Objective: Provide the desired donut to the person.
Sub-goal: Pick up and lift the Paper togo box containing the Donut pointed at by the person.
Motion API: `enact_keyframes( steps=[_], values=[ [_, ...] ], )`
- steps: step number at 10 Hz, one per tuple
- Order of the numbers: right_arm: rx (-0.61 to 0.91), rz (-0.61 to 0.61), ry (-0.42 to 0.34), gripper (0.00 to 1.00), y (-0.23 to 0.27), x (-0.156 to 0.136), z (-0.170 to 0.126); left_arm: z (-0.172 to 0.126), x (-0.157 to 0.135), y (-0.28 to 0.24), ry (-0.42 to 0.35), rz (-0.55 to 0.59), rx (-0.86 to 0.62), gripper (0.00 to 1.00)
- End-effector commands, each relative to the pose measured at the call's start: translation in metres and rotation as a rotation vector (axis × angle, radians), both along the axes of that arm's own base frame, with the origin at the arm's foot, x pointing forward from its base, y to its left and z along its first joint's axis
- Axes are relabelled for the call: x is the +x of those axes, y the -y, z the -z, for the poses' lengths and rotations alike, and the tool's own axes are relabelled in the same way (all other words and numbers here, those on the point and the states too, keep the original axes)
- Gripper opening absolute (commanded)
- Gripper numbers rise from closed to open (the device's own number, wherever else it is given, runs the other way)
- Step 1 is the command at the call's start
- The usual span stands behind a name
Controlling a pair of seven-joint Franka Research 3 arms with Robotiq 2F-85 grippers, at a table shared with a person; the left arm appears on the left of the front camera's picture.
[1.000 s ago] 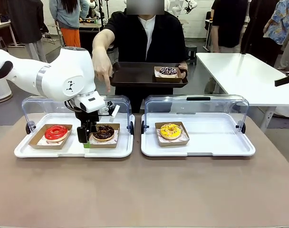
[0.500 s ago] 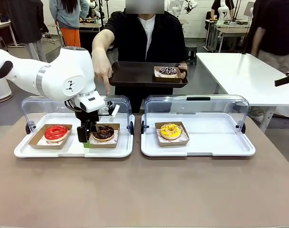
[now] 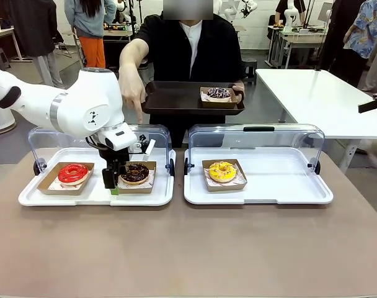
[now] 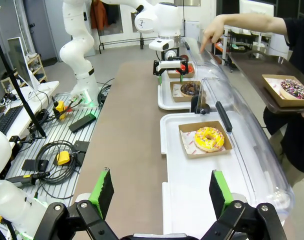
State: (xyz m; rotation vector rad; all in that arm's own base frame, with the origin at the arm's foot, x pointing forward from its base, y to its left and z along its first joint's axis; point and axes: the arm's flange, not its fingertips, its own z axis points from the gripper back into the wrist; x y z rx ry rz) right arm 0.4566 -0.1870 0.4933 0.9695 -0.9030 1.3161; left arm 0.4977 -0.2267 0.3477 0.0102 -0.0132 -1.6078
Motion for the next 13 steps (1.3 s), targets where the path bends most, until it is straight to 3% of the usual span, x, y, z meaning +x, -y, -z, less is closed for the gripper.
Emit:
enact_keyframes(
  steps=[1, 13],
  values=[
    [-0.001, 0.005, 0.002, 1.00, 0.000, 0.001, 0.000, 0.004, 0.012, 0.002, 0.011, -0.021, 0.015, 1.00],
    [-0.001, 0.005, 0.002, 1.00, 0.000, 0.001, 0.000, 0.001, 0.015, -0.012, 0.027, -0.093, 0.007, 1.00]
  ],
)
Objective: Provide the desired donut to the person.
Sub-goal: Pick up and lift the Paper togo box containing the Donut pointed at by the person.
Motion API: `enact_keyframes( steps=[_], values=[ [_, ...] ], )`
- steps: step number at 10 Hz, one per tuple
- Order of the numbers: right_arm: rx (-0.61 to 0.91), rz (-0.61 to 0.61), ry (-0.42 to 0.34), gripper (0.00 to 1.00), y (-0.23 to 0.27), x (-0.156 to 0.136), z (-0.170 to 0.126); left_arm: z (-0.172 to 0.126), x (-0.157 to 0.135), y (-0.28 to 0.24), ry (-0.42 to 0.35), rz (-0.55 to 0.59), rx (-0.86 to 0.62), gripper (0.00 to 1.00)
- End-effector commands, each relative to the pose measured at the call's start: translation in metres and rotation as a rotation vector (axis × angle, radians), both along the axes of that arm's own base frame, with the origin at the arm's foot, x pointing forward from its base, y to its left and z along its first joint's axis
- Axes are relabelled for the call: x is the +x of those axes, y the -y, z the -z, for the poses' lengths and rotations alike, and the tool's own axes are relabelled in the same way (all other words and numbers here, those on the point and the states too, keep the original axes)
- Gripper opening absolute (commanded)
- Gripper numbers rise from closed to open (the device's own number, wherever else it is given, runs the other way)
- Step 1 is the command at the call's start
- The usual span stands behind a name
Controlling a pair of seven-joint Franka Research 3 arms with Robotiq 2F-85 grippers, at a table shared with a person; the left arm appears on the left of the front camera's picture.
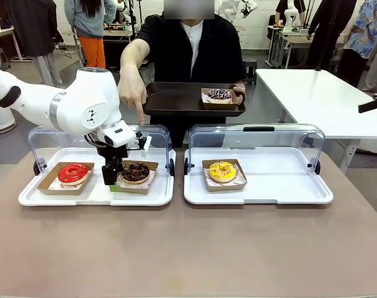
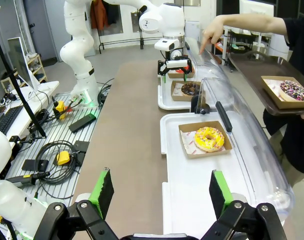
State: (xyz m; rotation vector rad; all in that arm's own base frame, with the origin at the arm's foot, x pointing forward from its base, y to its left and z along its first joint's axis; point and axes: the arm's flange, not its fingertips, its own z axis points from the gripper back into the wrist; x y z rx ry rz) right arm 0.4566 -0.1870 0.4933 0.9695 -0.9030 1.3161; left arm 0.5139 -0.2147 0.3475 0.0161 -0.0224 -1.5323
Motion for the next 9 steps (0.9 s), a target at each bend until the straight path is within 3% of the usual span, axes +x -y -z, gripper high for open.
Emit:
enact_keyframes(
  steps=[1, 7, 8, 9],
  values=[
    [-0.001, 0.005, 0.002, 1.00, 0.0001, 0.0008, 0.0002, 0.0018, -0.0006, -0.0001, 0.012, -0.014, 0.013, 1.00],
    [-0.001, 0.005, 0.002, 1.00, 0.0001, 0.0008, 0.0002, 0.0103, 0.0022, 0.0004, -0.034, 0.007, 0.068, 1.00],
    [-0.001, 0.005, 0.002, 1.00, 0.0001, 0.0008, 0.0002, 0.0108, 0.0019, 0.0005, -0.029, 0.014, 0.066, 0.91],
    [-0.001, 0.005, 0.002, 1.00, 0.0001, 0.0008, 0.0002, 0.0106, 0.0024, 0.0007, -0.029, 0.016, 0.067, 0.46]
  ],
)
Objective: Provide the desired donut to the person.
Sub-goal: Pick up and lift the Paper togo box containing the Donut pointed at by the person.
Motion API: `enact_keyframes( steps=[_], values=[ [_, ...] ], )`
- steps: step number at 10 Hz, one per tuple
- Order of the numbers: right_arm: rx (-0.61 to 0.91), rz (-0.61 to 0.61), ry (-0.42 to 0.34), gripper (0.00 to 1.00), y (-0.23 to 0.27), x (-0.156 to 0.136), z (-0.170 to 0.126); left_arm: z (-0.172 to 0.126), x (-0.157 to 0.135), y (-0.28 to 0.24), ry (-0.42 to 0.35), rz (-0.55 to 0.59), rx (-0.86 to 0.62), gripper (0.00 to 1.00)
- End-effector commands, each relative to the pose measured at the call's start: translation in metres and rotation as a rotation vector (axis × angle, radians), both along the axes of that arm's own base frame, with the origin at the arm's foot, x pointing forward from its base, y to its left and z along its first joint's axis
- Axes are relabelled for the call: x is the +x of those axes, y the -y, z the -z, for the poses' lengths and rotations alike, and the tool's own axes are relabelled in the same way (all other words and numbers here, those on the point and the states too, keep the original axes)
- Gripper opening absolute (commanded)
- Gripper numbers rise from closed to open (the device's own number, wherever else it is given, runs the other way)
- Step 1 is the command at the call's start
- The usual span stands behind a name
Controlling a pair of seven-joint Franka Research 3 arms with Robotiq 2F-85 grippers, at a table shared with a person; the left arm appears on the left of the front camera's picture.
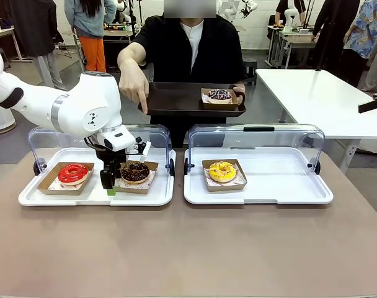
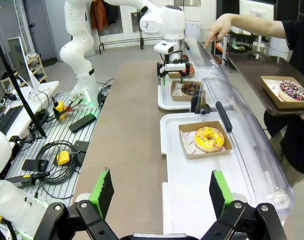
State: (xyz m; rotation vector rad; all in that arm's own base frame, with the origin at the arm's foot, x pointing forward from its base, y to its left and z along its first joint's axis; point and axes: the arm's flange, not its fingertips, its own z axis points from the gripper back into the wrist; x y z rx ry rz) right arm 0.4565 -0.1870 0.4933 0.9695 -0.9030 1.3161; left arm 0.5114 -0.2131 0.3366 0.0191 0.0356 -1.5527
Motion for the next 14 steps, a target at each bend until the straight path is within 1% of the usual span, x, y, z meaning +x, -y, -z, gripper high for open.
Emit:
enact_keyframes(
  steps=[1, 2, 4, 5, 6, 7, 12, 14],
  values=[
    [-0.001, 0.005, 0.002, 1.00, 0.0001, 0.0008, 0.0002, -0.0008, 0.0046, 0.0020, 0.006, 0.000, 0.026, 0.37],
    [-0.001, 0.005, 0.002, 1.00, 0.0001, 0.0008, 0.0002, -0.0010, 0.0045, 0.0015, 0.005, 0.002, 0.025, 0.00],
    [-0.001, 0.005, 0.002, 1.00, 0.0001, 0.0008, 0.0002, -0.0018, 0.0042, 0.0012, 0.002, 0.007, 0.022, 0.00],
    [-0.001, 0.005, 0.002, 1.00, 0.0001, 0.0008, 0.0002, -0.0018, 0.0037, 0.0010, 0.000, 0.008, 0.021, 0.11],
    [-0.001, 0.005, 0.002, 1.00, 0.0001, 0.0008, 0.0002, -0.0019, 0.0041, 0.0010, -0.002, 0.009, 0.020, 0.02],
    [-0.001, 0.005, 0.002, 1.00, 0.0001, 0.0008, 0.0002, -0.0022, 0.0046, 0.0009, -0.006, 0.013, 0.019, 0.00],
    [-0.001, 0.005, 0.002, 1.00, 0.0001, 0.0008, 0.0002, -0.0031, 0.0039, -0.0002, -0.015, 0.019, 0.014, 0.00],
    [-0.001, 0.005, 0.002, 1.00, 0.0001, 0.0008, 0.0002, -0.0063, 0.0005, 0.0001, -0.003, 0.025, 0.020, 0.00]
  ],
)
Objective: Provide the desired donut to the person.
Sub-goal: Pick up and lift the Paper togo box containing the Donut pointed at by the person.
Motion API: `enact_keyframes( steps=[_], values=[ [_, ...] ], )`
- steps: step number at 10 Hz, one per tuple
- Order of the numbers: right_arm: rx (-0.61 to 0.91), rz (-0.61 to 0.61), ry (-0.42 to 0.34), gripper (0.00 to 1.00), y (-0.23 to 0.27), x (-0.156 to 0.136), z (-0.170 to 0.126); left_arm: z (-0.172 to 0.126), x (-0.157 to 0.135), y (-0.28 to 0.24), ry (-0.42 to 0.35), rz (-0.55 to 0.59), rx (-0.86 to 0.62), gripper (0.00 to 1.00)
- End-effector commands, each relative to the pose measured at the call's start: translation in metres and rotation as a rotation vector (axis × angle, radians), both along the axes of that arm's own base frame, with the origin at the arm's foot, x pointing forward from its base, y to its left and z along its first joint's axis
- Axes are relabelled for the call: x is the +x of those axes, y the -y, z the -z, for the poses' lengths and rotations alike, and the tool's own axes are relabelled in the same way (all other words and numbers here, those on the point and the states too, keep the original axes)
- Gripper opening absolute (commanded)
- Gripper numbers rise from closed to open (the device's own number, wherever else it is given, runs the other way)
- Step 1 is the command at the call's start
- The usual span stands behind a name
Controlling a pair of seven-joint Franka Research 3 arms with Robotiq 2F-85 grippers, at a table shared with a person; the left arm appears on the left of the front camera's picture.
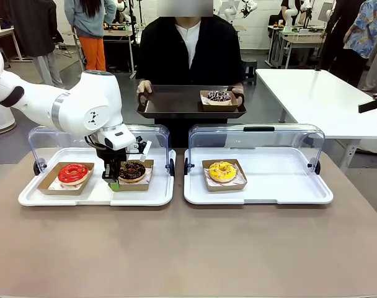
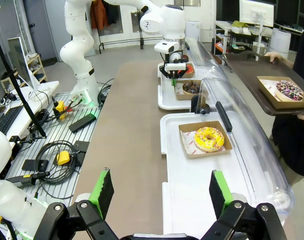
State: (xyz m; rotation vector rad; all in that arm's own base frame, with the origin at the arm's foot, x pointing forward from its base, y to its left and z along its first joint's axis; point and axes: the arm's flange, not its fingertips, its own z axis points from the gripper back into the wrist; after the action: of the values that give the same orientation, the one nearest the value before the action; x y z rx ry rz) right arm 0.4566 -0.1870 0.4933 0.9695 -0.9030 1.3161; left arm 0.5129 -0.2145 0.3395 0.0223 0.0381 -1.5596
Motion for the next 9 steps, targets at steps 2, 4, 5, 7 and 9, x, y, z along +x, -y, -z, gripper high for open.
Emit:
enact_keyframes(
  steps=[2, 4, 5, 7, 9],
  values=[
    [-0.001, 0.005, 0.002, 1.00, 0.000, 0.001, 0.000, -0.018, -0.011, -0.006, -0.008, 0.057, 0.033, 0.00],
    [-0.001, 0.005, 0.002, 1.00, 0.000, 0.001, 0.000, -0.050, -0.032, -0.018, -0.056, 0.098, -0.013, 0.00],
    [-0.001, 0.005, 0.002, 1.00, 0.000, 0.001, 0.000, -0.072, -0.047, -0.025, -0.054, 0.104, -0.019, 0.00],
    [-0.001, 0.005, 0.002, 1.00, 0.000, 0.001, 0.000, -0.124, -0.088, -0.039, -0.086, 0.128, -0.038, 0.00],
    [-0.001, 0.005, 0.002, 1.00, 0.000, 0.001, 0.000, -0.166, -0.122, -0.043, -0.020, 0.148, -0.040, 0.00]
  ],
)
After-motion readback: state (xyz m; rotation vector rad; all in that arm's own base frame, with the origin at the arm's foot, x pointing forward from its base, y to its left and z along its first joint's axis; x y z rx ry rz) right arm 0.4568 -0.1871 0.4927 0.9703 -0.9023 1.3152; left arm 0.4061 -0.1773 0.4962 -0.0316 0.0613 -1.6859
